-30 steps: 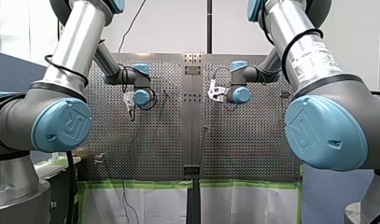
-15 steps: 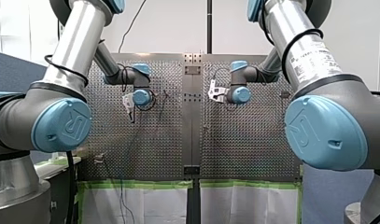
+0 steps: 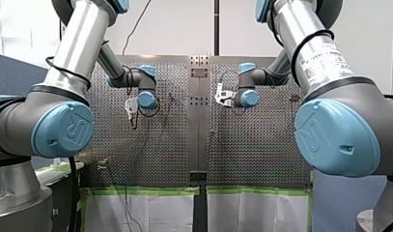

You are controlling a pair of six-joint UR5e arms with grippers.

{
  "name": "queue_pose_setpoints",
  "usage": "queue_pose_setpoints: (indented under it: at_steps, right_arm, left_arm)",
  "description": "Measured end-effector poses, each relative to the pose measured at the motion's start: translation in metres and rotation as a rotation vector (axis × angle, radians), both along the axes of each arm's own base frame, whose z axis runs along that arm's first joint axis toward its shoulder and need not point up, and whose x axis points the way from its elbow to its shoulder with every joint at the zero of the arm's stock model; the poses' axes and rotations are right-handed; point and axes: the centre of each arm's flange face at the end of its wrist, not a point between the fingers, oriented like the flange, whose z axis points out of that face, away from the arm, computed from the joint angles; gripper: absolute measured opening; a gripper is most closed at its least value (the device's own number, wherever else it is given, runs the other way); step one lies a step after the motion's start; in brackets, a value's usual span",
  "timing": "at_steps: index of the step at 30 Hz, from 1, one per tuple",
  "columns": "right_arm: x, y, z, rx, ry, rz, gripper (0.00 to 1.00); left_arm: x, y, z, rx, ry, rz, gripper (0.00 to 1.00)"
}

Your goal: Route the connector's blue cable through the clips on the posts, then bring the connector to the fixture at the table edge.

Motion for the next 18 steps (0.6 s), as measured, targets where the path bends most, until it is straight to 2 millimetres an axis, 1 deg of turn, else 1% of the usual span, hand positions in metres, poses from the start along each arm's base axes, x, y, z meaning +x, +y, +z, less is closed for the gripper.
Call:
queue_pose_setpoints:
  at_steps: [5, 12, 18]
  right_arm:
    - [0.001, 0.002, -0.001, 0.009, 0.006, 0.002, 0.0]
    - [0.001, 0.003, -0.002, 0.018, 0.011, 0.003, 0.0]
    - [0.001, 0.004, -0.003, 0.024, 0.011, 0.003, 0.0]
  left_arm:
    - [-0.015, 0.001, 0.003, 0.013, 0.041, -0.002, 1.0]
    - [-0.036, 0.0, 0.021, 0.012, 0.054, -0.034, 1.0]
    - [-0.062, -0.003, 0.031, 0.011, 0.077, -0.085, 1.0]
